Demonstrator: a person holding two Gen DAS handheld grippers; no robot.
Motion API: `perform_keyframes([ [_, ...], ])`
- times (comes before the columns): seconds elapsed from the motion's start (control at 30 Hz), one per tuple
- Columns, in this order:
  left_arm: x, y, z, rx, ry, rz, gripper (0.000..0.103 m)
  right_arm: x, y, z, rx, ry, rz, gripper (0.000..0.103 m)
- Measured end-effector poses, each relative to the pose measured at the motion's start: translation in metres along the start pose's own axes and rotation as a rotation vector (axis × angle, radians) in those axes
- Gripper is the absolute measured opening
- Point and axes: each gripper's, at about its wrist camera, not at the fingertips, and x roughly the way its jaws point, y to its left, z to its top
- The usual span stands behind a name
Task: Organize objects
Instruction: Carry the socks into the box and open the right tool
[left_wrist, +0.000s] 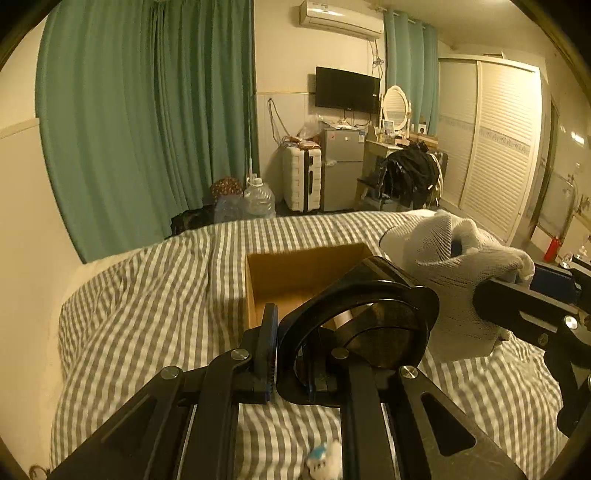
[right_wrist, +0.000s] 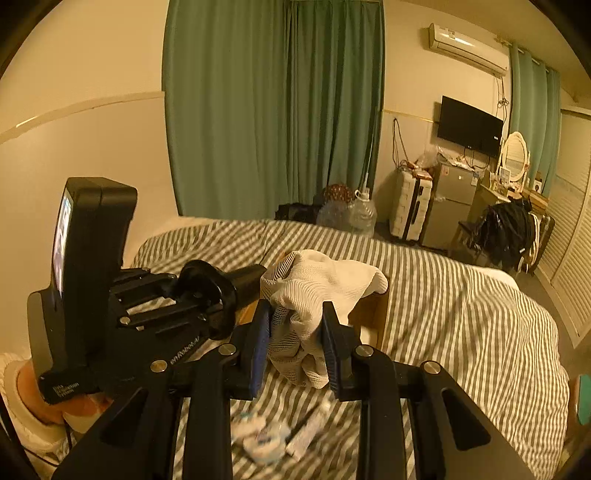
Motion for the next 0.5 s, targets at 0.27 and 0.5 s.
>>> perform_keyframes([
  [0.27,0.061,0.005,0.038,-0.01,0.02,-0.002,0.012,0.056,-0.034,0.037,0.034,0.008,-0.001,0.026],
  [0.5,0.13,0.007,0.041,-0.017,0.08,0.014,0.012,0.124,-0.065,0.041,0.097,0.065,0.03,0.026],
])
